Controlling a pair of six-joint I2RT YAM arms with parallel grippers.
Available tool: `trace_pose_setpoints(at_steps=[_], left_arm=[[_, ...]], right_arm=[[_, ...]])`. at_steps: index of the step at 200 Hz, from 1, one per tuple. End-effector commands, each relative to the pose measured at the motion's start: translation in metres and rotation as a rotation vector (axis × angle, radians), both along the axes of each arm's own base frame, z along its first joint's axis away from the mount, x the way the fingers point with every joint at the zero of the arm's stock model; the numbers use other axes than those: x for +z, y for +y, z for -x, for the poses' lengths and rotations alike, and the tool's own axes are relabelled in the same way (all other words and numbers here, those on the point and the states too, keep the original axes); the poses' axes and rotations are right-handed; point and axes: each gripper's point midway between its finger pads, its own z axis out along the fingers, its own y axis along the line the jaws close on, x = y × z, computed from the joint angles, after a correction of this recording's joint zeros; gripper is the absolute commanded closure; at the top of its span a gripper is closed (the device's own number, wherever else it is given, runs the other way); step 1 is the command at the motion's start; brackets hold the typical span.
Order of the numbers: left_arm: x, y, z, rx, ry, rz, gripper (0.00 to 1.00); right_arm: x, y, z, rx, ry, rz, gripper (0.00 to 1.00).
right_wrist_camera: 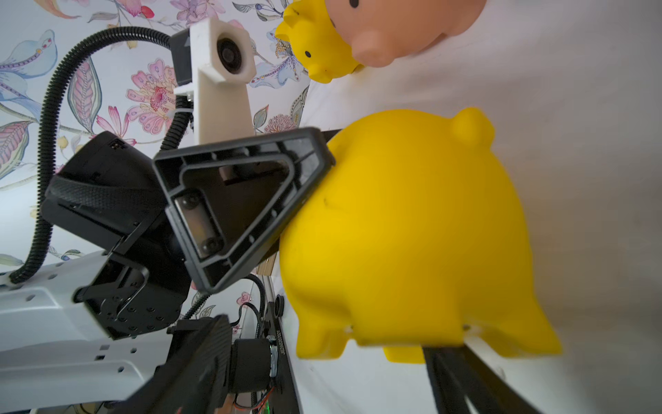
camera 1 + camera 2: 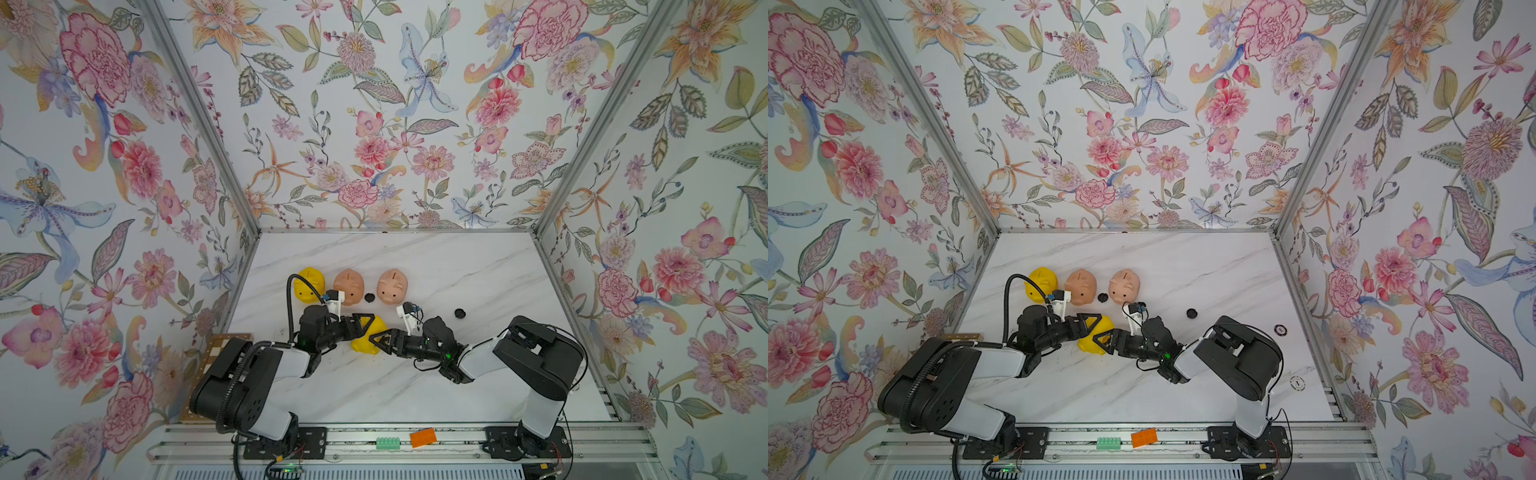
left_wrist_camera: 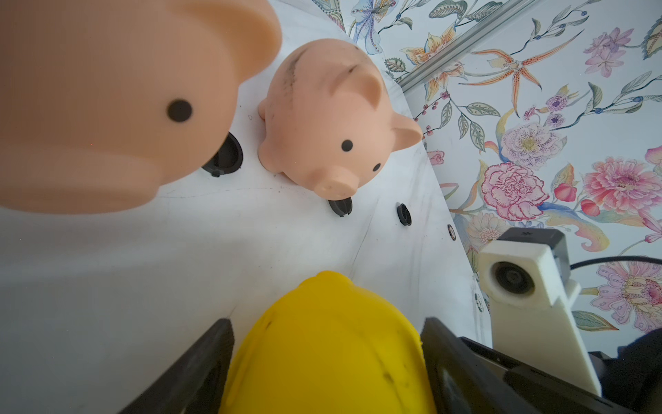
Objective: Open piggy banks
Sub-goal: Pick up the piggy bank from the center of the board.
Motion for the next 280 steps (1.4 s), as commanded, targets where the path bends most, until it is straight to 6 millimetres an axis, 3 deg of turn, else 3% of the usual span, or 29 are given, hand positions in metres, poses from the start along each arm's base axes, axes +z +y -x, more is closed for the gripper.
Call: trace_pose_setpoints(at_steps=[1, 82, 86, 160, 245, 280], left_arm=[[-0.089, 0.025, 0.060, -0.005, 0.348, -0.160, 0.16], [-0.088, 0.024, 0.060, -0.002, 0.351, -0.153, 0.12], [-0.079, 0.023, 0.055, 0.002, 0.321, -0.145, 0.12], [-0.044, 0.029, 0.035, 0.039, 0.252, -0.164, 0.01], [-0.011, 0.039, 0.021, 0.077, 0.199, -0.112, 0.01], [-0.004, 0.036, 0.021, 0.055, 0.186, -0.084, 0.01]], right_arm=[[0.012, 0.009, -0.007, -0.026, -0.001, -0.075, 0.16], [-0.010, 0.012, -0.016, -0.071, 0.040, -0.038, 0.17], [-0.011, 0.011, -0.016, -0.071, 0.040, -0.035, 0.17], [-0.022, 0.011, -0.014, -0.054, 0.052, -0.072, 0.17], [-0.034, 0.014, -0.014, -0.039, 0.064, -0.035, 0.18], [-0.026, 0.022, -0.011, -0.004, 0.044, -0.046, 0.17]])
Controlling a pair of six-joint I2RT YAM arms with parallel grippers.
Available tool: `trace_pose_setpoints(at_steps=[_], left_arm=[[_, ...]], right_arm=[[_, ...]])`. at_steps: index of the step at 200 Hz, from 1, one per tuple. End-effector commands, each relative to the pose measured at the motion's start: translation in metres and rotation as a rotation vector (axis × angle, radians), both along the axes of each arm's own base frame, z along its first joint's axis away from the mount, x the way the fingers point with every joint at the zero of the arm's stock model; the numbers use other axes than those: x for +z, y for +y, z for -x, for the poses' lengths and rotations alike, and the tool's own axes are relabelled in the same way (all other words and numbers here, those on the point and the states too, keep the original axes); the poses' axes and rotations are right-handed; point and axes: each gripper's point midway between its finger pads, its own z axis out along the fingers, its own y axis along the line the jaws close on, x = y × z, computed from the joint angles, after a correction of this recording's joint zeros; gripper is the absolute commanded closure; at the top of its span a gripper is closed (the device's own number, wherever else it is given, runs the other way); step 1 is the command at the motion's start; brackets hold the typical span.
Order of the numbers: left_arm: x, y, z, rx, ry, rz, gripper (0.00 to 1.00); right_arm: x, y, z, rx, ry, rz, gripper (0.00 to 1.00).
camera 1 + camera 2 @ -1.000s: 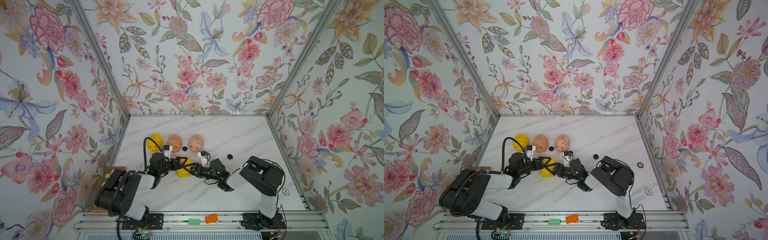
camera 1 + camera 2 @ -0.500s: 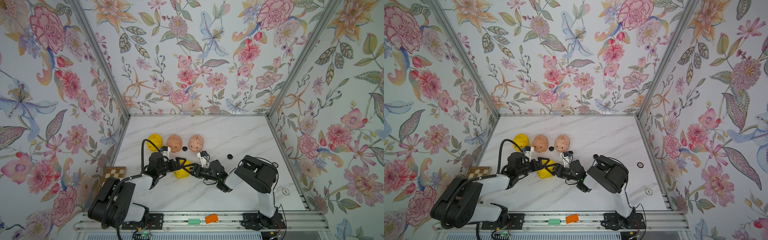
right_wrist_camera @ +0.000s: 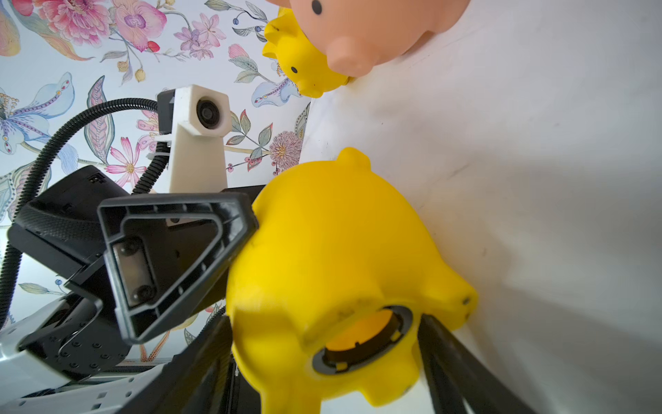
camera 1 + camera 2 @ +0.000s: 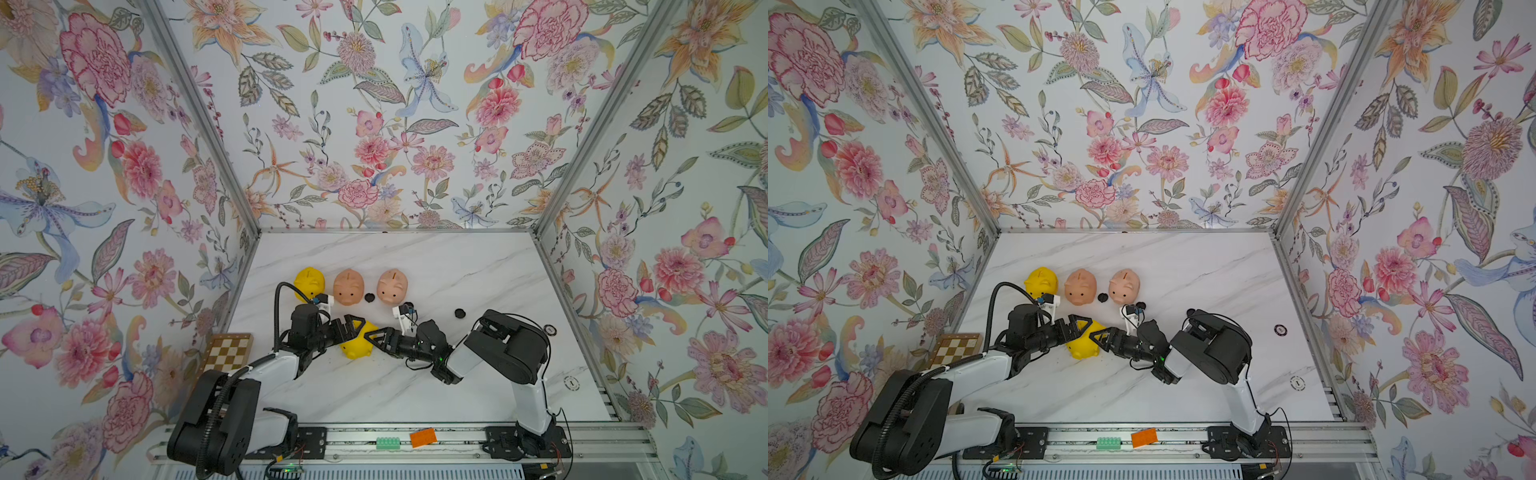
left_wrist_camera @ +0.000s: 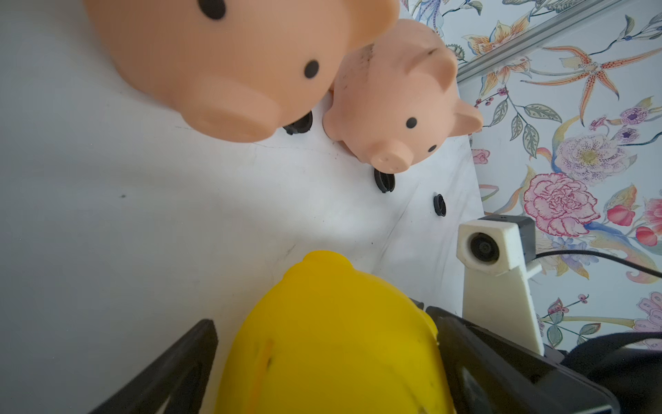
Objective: Open piggy banks
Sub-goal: Pick up the piggy bank from the center of the board.
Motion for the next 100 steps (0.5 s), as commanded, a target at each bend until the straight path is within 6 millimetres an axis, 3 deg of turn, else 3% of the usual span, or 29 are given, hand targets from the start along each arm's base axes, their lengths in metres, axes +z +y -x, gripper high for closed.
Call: trace_pose_setpoints(at_steps=[1, 42, 100], left_arm=[[-0.003, -0.001, 0.007, -0.030, 0.034, -0.002, 0.01], [-0.005, -0.002, 0.012, -0.032, 0.038, 0.020, 0.02], [-0.010, -0.002, 0.015, -0.029, 0.048, 0.034, 0.01]], right_arm=[[-0.006, 0.006, 0.002, 0.028, -0.011, 0.026, 0.17], [0.003, 0.017, 0.006, 0.066, -0.036, 0.016, 0.17], [0.009, 0.025, 0.011, 0.093, -0.067, 0.034, 0.33]])
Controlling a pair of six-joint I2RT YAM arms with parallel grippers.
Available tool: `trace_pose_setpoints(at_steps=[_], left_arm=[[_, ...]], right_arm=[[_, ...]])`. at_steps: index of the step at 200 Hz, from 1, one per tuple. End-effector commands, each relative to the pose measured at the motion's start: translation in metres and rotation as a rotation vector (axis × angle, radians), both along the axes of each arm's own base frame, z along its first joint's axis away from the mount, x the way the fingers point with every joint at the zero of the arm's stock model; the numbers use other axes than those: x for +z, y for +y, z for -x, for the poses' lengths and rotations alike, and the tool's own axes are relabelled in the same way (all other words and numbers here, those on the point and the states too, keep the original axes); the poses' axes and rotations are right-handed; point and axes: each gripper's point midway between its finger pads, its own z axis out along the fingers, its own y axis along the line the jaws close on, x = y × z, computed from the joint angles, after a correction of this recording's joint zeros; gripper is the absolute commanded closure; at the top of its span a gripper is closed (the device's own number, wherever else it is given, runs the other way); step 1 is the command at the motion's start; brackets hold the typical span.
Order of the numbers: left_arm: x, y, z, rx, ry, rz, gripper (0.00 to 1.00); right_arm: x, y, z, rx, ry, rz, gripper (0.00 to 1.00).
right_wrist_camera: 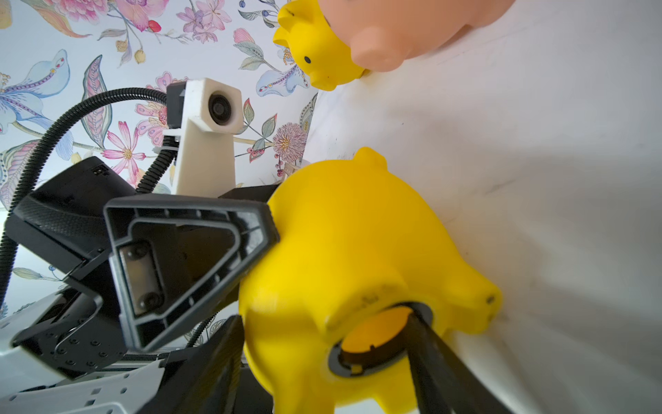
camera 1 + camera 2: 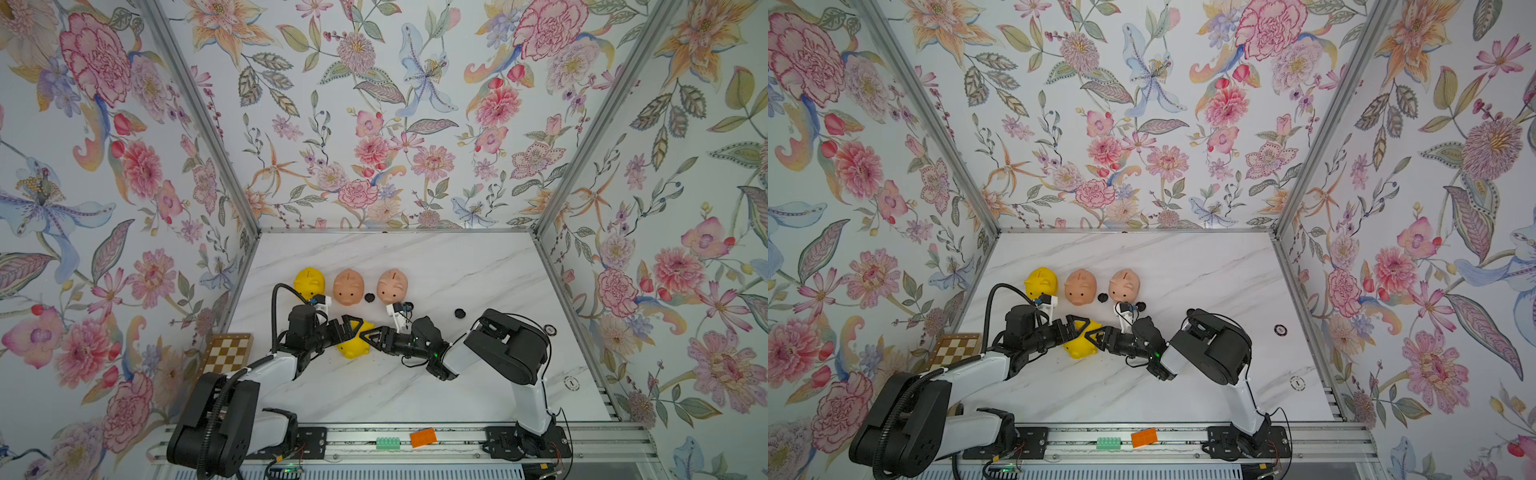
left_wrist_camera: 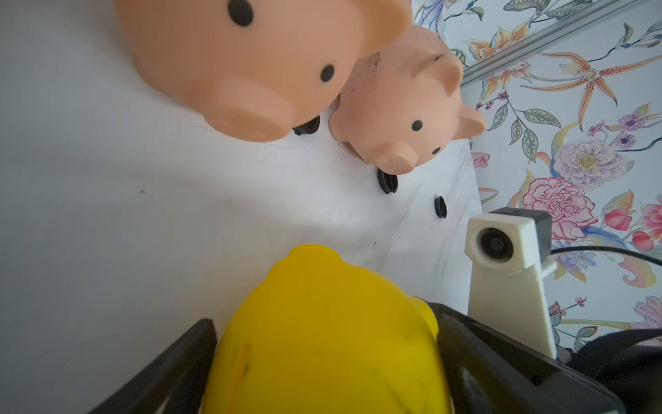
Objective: Open piggy banks
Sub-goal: Pick up the piggy bank from the center of the board.
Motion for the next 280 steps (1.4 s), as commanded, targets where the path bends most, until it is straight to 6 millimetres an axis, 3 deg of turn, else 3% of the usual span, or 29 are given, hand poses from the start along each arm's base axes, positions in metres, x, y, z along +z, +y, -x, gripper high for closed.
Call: trace_pose_setpoints(at_steps=[1, 44, 107, 140, 145, 194, 207, 280], left_arm=[[-0.009, -0.004, 0.012, -0.029, 0.046, 0.021, 0.01], [-0.009, -0.008, 0.014, -0.033, 0.045, 0.061, 0.01], [-0.007, -0.010, 0.019, -0.030, 0.047, 0.111, 0.01], [0.001, -0.014, 0.016, -0.032, 0.028, 0.153, 0.01], [-0.009, -0.012, 0.024, -0.029, 0.055, 0.147, 0.01], [-0.008, -0.009, 0.025, -0.025, 0.058, 0.118, 0.01], [0.004, -0.011, 0.015, -0.029, 0.026, 0.115, 0.01], [0.018, -0.005, 0.003, -0.017, 0.003, 0.094, 0.01]], right_arm=[[0.000, 0.008, 0.008, 0.040, -0.021, 0.030, 0.34], [0.000, 0.016, 0.009, 0.072, -0.020, 0.020, 0.39], [0.000, 0.023, 0.004, 0.079, -0.030, -0.007, 0.25], [-0.010, 0.024, 0.002, 0.078, -0.008, -0.007, 0.35], [-0.012, 0.024, 0.002, 0.077, -0.003, -0.006, 0.36], [-0.026, 0.016, -0.003, 0.059, 0.024, 0.017, 0.43], [-0.027, 0.014, -0.003, 0.056, 0.025, 0.019, 0.46], [-0.037, 0.004, -0.006, 0.038, 0.043, 0.014, 0.44]])
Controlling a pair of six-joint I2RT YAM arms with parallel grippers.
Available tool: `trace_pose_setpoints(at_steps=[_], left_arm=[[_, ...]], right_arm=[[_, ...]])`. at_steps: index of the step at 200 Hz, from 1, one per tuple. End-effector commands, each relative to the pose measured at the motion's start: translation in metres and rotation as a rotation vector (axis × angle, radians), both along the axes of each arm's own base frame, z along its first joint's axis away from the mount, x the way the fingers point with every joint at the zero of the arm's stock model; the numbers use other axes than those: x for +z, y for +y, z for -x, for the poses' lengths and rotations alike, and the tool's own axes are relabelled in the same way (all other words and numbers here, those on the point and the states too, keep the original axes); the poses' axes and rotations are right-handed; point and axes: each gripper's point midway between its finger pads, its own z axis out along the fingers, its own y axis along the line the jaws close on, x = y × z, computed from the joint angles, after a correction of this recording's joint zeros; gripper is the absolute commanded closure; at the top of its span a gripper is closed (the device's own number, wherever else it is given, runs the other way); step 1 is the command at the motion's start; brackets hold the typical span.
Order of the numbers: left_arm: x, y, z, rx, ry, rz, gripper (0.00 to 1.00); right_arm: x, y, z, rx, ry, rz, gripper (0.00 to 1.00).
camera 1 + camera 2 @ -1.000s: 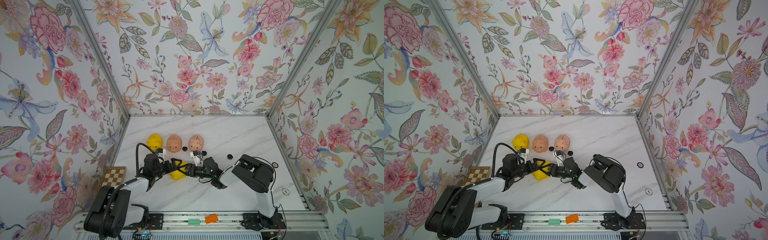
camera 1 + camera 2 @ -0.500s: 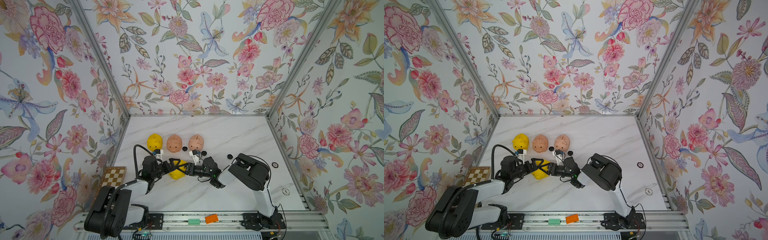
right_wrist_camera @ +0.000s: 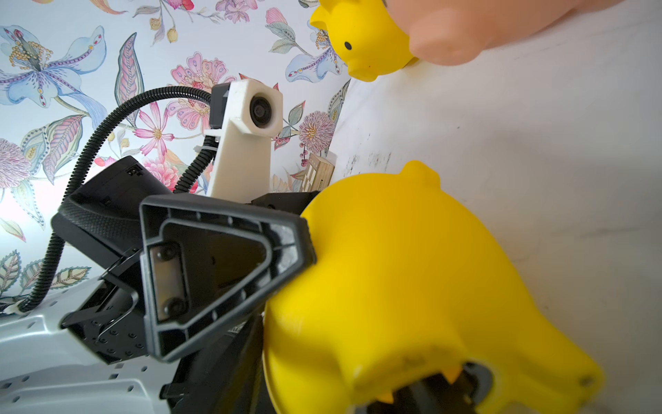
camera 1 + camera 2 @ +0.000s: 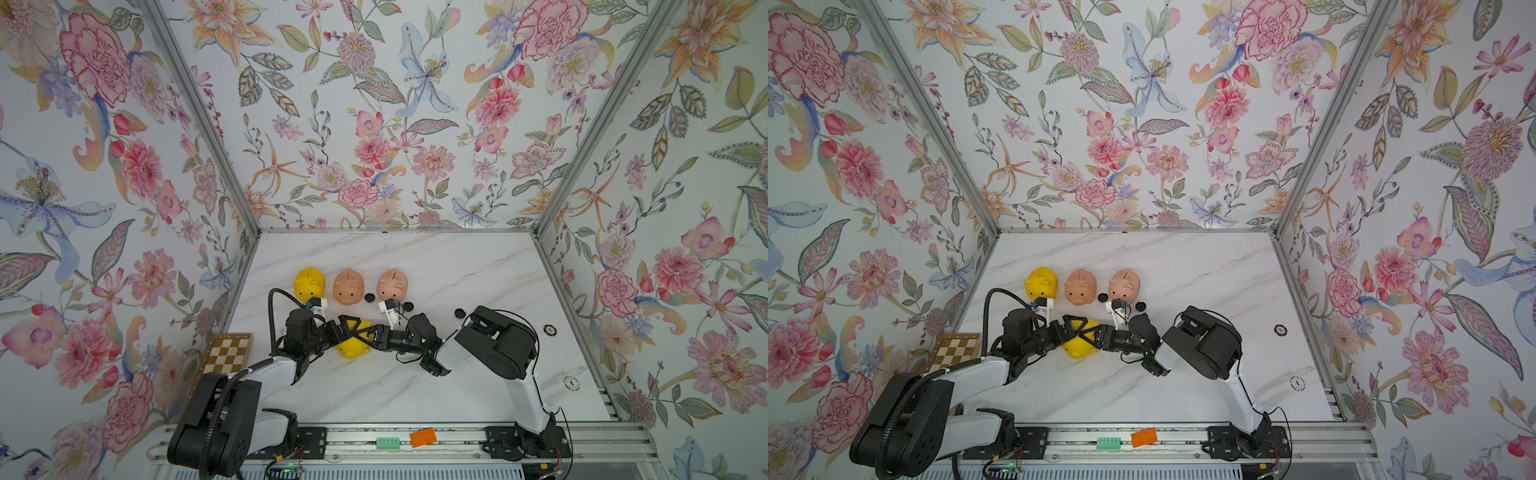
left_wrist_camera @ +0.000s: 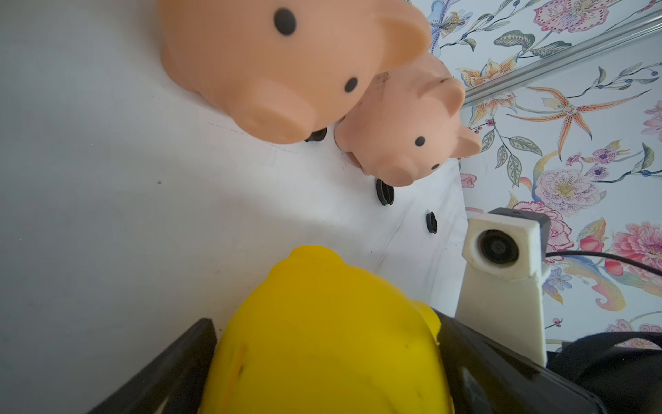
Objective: Open piggy banks
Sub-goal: Pick up the piggy bank from the center of the board.
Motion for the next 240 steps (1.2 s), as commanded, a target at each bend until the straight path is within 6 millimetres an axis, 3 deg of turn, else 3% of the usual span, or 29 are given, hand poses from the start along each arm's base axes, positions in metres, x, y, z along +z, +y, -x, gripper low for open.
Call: trace_pose_setpoints(at_steps=[1, 98, 138, 240], left_arm=[[0.019, -0.011, 0.004, -0.080, -0.018, 0.033, 0.01], [0.053, 0.014, -0.007, -0.014, -0.075, 0.013, 0.01], [0.046, 0.016, -0.006, -0.007, -0.050, -0.001, 0.01], [0.026, 0.059, 0.005, 0.191, 0.000, -0.045, 0.01]], right_arm=[[-0.042, -0.012, -0.002, -0.033, 0.072, 0.087, 0.44], [-0.048, -0.014, -0.005, -0.022, 0.083, 0.068, 0.30], [-0.048, -0.015, -0.007, -0.025, 0.080, 0.063, 0.26], [-0.045, -0.006, -0.012, -0.013, 0.071, 0.047, 0.25]])
